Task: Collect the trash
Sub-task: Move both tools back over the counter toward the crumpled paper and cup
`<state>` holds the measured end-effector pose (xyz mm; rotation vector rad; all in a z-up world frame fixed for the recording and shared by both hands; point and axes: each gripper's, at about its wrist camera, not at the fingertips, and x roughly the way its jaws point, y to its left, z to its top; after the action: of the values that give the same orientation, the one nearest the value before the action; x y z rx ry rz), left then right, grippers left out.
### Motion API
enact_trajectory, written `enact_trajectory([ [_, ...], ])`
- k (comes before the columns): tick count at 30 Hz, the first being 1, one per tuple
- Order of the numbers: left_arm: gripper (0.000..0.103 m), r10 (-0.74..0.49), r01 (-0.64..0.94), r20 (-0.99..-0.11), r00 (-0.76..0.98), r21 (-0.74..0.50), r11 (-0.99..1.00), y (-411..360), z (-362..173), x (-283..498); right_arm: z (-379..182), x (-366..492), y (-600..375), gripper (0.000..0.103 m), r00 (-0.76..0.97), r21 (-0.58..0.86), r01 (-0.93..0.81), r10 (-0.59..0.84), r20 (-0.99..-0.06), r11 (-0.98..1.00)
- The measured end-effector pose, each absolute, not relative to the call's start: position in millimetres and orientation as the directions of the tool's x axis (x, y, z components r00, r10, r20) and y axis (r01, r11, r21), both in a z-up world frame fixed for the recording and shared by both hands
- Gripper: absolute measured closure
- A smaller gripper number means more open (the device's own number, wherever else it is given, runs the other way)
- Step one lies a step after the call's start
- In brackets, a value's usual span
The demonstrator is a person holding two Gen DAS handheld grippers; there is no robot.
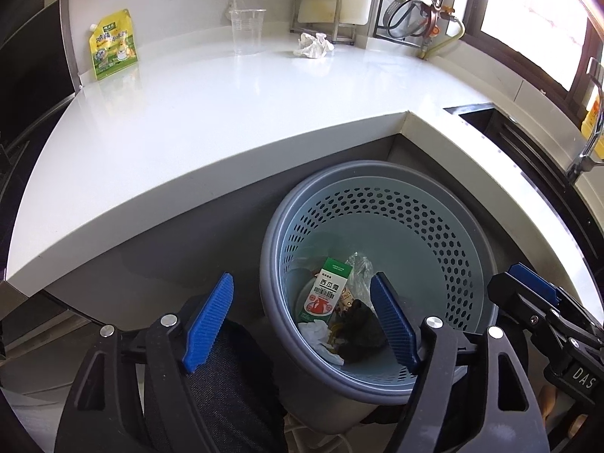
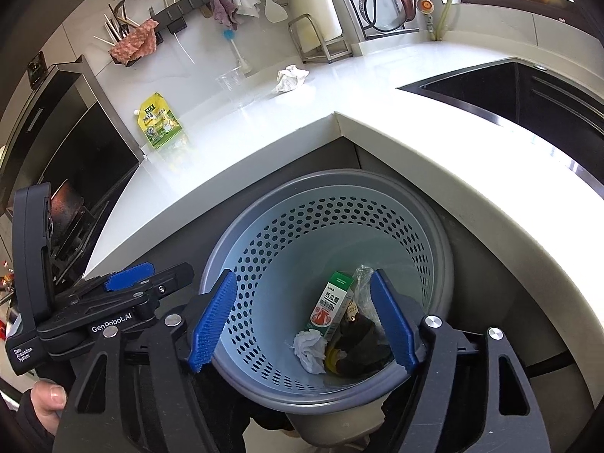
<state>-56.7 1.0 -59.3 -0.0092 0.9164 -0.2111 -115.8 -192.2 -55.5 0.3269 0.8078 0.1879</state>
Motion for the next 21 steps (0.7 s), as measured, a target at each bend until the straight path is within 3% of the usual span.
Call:
enact_trajectory([
  [5, 0.023, -0.191, 0.175, -0.752, 0.631, -0.101, 0.979, 14.7, -40.4, -56.0, -44.4, -112.6, -184.4, 0.025, 0.693, 0.357, -0.057, 0.294, -0.658, 0.933],
  [21, 0.013, -0.129, 0.108, -0.670, 0.731, -0.073, 0.992, 67.5, -3.9, -18.7, -20.2, -71.8, -155.2, 0.021, 0.719, 0.245, -0.064, 0.215, -0.661, 0.967],
])
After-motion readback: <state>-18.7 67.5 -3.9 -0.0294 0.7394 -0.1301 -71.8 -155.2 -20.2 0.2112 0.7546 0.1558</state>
